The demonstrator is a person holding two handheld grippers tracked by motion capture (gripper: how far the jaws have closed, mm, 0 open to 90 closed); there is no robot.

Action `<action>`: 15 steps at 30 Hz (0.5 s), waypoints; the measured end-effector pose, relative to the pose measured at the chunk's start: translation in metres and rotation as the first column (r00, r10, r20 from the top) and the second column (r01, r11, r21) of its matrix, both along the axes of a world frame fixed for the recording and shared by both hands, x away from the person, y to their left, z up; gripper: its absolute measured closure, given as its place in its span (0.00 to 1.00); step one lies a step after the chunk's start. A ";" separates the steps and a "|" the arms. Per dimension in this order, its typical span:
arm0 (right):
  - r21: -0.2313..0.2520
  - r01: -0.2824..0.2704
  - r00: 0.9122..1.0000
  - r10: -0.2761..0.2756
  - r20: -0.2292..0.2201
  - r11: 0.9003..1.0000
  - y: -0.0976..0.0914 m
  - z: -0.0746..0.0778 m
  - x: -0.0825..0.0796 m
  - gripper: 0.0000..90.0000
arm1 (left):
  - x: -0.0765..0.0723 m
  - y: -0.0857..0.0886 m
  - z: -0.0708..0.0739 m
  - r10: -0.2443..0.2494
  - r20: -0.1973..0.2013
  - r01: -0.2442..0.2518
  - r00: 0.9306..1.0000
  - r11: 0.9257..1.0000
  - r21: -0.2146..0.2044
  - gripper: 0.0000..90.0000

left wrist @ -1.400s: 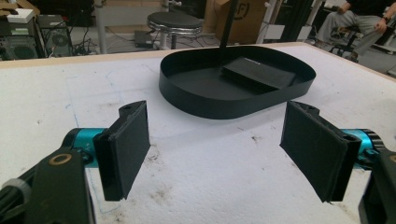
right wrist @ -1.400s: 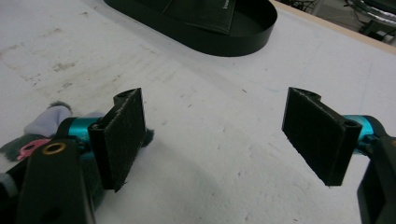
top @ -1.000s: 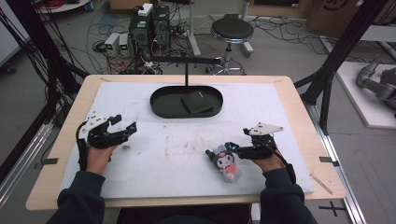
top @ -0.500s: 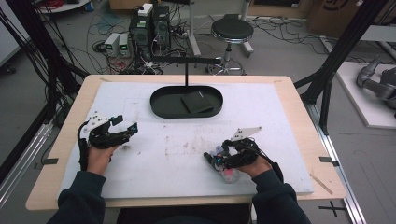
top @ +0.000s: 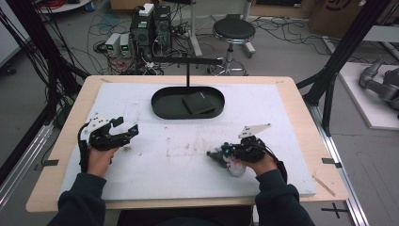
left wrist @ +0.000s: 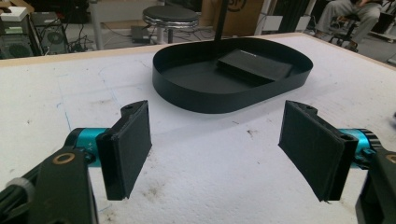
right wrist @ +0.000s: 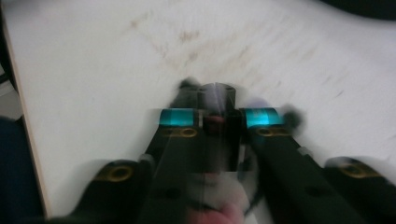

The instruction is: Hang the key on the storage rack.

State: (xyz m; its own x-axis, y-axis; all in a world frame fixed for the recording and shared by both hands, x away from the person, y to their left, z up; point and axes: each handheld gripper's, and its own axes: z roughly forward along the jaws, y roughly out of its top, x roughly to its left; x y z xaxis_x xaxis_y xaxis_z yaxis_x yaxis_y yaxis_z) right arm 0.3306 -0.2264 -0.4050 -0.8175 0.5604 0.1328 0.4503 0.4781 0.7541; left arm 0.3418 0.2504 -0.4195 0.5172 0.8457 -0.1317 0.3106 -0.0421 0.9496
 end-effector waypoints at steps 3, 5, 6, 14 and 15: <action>0.007 0.025 1.000 -0.026 0.008 1.000 -0.008 0.005 0.004 1.00 | 0.000 0.000 0.000 0.001 -0.001 -0.001 1.000 1.000 0.002 0.28; 0.016 0.025 1.000 -0.025 -0.004 1.000 -0.011 0.003 0.004 0.83 | 0.000 0.000 0.000 -0.002 0.000 0.002 1.000 1.000 0.003 0.28; 0.023 0.023 1.000 -0.022 -0.018 0.999 -0.011 0.002 0.004 0.68 | 0.000 0.000 0.000 -0.002 0.000 0.002 1.000 1.000 0.003 0.28; -0.119 -0.007 1.000 0.007 0.002 0.993 0.018 -0.008 -0.008 0.20 | 0.001 0.001 0.000 0.004 -0.001 -0.004 1.000 1.000 -0.002 0.28; -0.122 -0.016 1.000 0.014 -0.017 0.992 0.021 -0.010 -0.007 0.19 | 0.001 0.001 0.000 0.003 -0.002 -0.003 1.000 1.000 -0.002 0.28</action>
